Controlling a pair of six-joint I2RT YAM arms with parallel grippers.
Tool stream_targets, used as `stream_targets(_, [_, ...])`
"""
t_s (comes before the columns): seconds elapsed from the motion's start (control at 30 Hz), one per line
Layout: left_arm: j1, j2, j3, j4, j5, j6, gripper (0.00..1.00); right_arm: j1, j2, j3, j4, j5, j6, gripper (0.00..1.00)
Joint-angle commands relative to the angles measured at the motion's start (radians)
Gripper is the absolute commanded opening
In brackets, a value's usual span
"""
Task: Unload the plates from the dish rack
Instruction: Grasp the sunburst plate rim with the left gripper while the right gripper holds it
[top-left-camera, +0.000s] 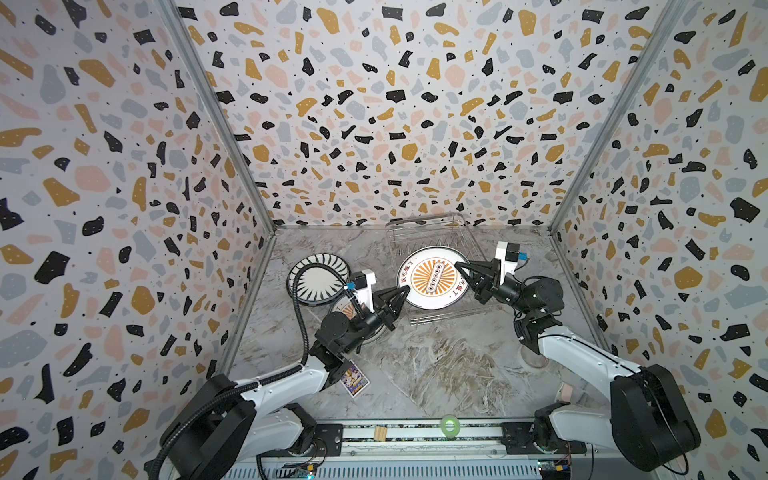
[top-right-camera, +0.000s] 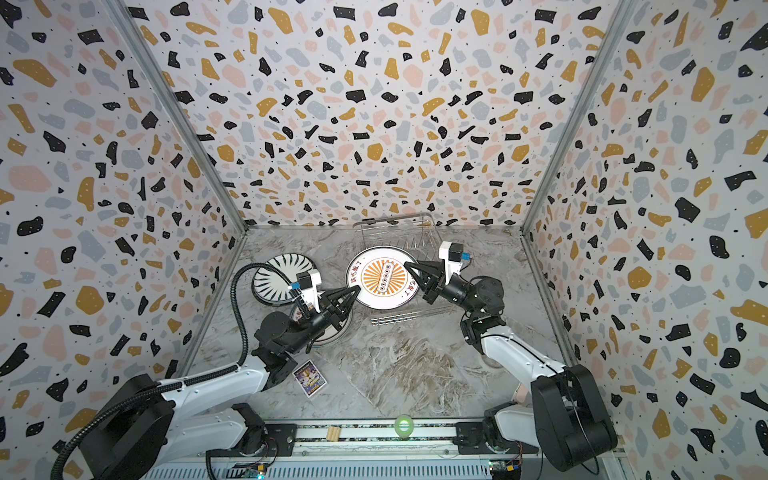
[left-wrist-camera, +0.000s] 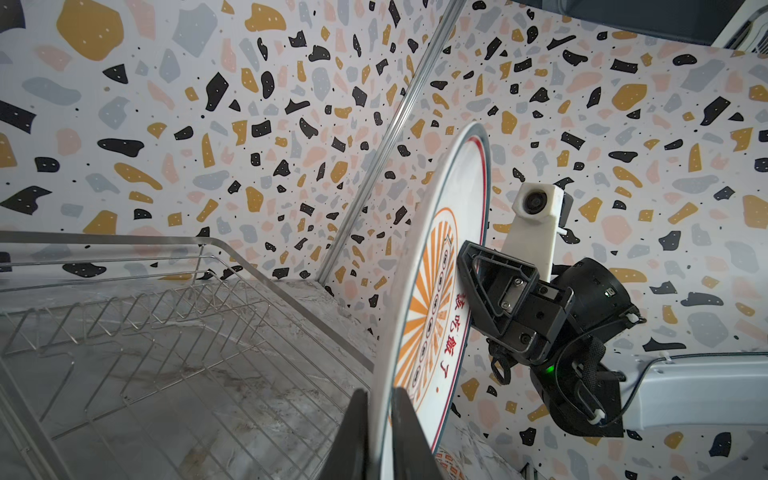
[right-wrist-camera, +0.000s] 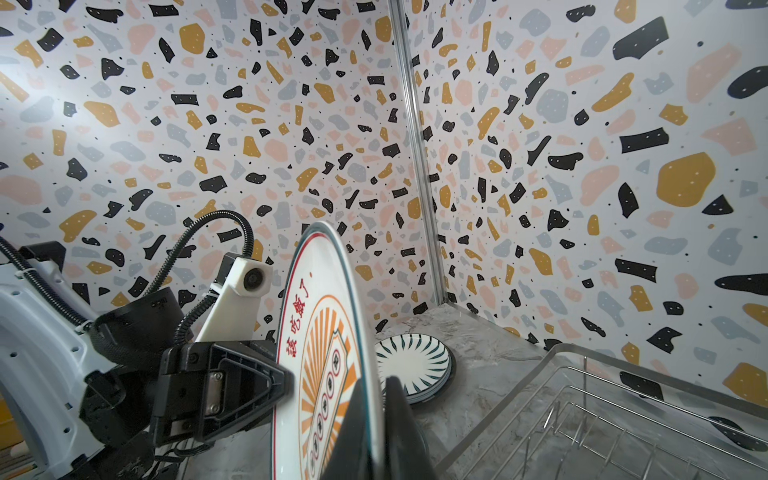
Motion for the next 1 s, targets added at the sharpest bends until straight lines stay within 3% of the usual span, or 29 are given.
stream_targets(0.0, [-0.008,-0.011,0.017,0.060,0.030,0.006,0.07,0.008,-0.028,0.008,0.042,0.010,-0.024,0.00])
stream_targets(0.1, [-0.009,-0.013,0.019,0.061,0.030,-0.002,0.00,0.021,-0.026,0.015,0.023,0.004,-0.051,0.00])
stream_targets(0.23, [-0.009,-0.021,0.014,0.061,0.026,-0.003,0.00,0.031,-0.027,0.011,0.011,0.012,-0.081,0.00])
stream_targets(0.33, [-0.009,-0.035,0.004,0.067,0.013,-0.018,0.00,0.032,-0.026,0.017,-0.002,0.018,-0.084,0.06])
stream_targets(0.47, [-0.007,-0.056,-0.018,0.093,0.003,-0.031,0.00,0.032,-0.026,0.020,-0.013,0.027,-0.086,0.18])
stream_targets(0.67, [-0.006,-0.118,-0.049,0.077,-0.042,-0.026,0.00,0.033,-0.038,0.016,-0.048,0.077,-0.104,0.48])
stream_targets(0.8, [0.002,-0.157,-0.059,0.021,-0.088,-0.014,0.00,0.033,-0.043,0.013,-0.057,0.104,-0.109,0.59])
stream_targets(0.97, [0.039,-0.205,-0.082,-0.032,-0.126,-0.037,0.00,0.032,-0.051,0.008,-0.068,0.141,-0.114,0.67])
